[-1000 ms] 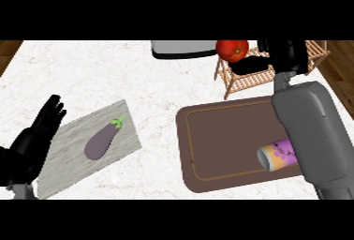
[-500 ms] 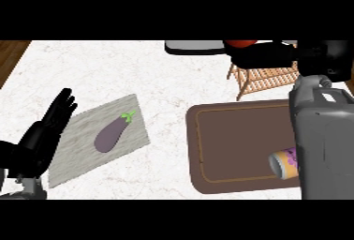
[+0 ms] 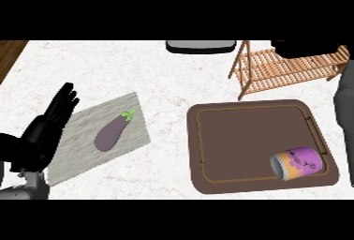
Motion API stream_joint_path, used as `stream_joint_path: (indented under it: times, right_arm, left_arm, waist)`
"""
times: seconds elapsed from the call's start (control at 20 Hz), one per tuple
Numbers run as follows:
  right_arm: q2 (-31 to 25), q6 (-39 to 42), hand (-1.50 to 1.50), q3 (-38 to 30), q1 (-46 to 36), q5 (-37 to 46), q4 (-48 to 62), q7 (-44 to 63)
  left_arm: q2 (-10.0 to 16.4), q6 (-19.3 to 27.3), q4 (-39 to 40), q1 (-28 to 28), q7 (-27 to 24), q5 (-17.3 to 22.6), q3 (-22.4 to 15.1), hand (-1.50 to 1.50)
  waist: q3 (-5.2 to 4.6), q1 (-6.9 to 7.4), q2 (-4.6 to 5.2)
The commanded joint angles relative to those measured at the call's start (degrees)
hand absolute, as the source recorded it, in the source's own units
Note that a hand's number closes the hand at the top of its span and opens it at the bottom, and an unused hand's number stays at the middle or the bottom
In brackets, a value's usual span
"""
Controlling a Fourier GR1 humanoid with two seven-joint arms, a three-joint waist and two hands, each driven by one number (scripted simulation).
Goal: Pick the tomato from the tray and place it in the tiered shelf
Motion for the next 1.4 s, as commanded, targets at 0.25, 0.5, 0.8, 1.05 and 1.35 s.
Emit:
stream_joint_path:
  times: [0.25, 0.5, 0.8, 1.05, 1.35]
  right_arm:
    - [-7.6, -3.8, 1.50, 4.0, -5.5, 13.9, 14.4, -10.5]
    - [-8.4, -6.6, 1.50, 2.0, -13.6, 13.5, 24.4, -20.2]
    - [-6.0, -1.7, 1.50, -0.6, -15.4, 6.6, 29.2, -26.1]
    - [-6.9, 5.5, 1.50, 4.9, -14.8, 9.1, 33.1, -30.4]
    - [-8.1, 6.4, 1.50, 5.2, -12.4, 10.7, 40.1, -37.4]
  left_arm:
    - [-2.0, -0.8, -1.5, 4.0, -3.1, -1.1, -2.2, 0.00]
    - [-0.9, -1.8, 2.9, -1.7, -2.1, 0.3, 0.1, 0.00]
    - [0.6, -3.0, 4.8, -4.5, -0.8, 1.8, 2.7, 0.00]
    - [-0.6, -2.3, 1.8, -0.8, -0.7, 0.3, 0.9, 0.00]
    - [-0.4, -2.2, 2.2, -1.6, -0.7, -0.3, 1.5, 0.00]
  waist:
    - [0.39, 1.96, 0.12]
    - [0.37, 2.10, 0.30]
    - [0.38, 1.55, 0.16]
    - [0.36, 1.92, 0.16]
    - [0.40, 1.62, 0.14]
